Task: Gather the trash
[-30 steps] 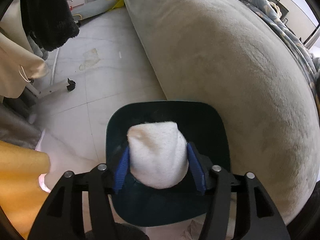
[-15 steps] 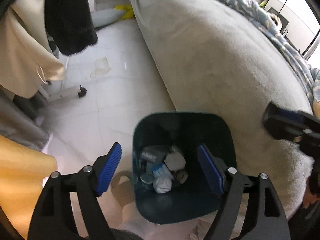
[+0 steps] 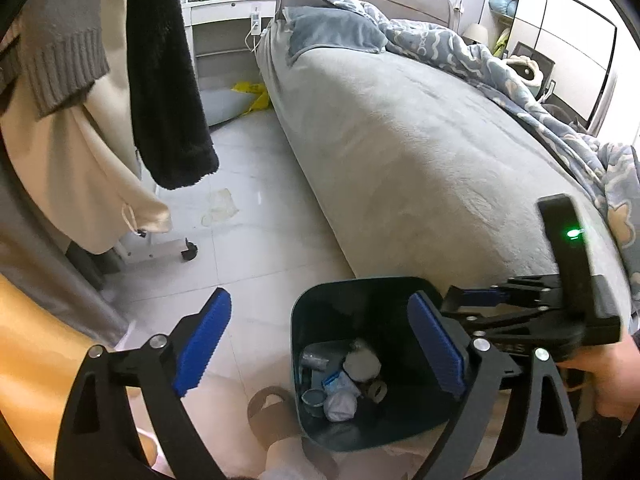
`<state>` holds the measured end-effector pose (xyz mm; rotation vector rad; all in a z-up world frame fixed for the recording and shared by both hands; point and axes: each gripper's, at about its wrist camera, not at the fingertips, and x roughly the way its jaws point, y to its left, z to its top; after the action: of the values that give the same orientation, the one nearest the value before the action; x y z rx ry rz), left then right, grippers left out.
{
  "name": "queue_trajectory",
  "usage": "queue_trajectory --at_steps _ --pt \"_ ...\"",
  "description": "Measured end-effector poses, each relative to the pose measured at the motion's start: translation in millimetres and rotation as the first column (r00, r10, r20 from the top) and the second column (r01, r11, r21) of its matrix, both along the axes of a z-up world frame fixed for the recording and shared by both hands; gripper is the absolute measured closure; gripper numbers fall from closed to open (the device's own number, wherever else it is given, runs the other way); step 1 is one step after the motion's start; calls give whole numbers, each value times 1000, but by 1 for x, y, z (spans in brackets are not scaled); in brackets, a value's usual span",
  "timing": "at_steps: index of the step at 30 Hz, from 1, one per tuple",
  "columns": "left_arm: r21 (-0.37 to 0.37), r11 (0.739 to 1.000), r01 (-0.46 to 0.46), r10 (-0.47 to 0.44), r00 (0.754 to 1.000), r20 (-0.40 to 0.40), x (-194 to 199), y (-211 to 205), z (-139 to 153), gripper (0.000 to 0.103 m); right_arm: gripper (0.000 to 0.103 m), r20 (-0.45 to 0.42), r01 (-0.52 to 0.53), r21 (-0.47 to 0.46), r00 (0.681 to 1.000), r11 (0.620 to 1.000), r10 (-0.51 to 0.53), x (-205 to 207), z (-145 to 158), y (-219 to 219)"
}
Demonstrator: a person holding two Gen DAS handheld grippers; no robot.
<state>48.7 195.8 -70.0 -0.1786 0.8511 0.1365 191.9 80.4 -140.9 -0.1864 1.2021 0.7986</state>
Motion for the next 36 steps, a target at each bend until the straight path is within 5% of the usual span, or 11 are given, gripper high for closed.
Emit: queue_trajectory --at_steps 1,4,11,19,28,36 --pt "1 1000 2 -2 1000 7 -3 -2 4 10 55 -5 -4 4 1000 1000 4 -1 -1 1" --pt "-11 1000 4 -4 999 45 -14 -7 18 8 33 -20 -32 21 999 999 32 -5 -2 4" --pt "-47 999 10 -4 990 142 -36 -25 50 6 22 56 -34 24 998 999 33 -16 28 -12" --pt "88 996 -11 -8 977 211 -58 -57 88 3 9 214 33 115 975 993 -57 -53 93 -67" --pt "148 989 14 -46 975 218 -60 -84 95 3 3 447 177 207 858 962 -254 -95 174 -162" --pt "128 992 16 -48 969 242 -56 -94 90 3 3 542 286 263 746 921 -386 -119 209 -261"
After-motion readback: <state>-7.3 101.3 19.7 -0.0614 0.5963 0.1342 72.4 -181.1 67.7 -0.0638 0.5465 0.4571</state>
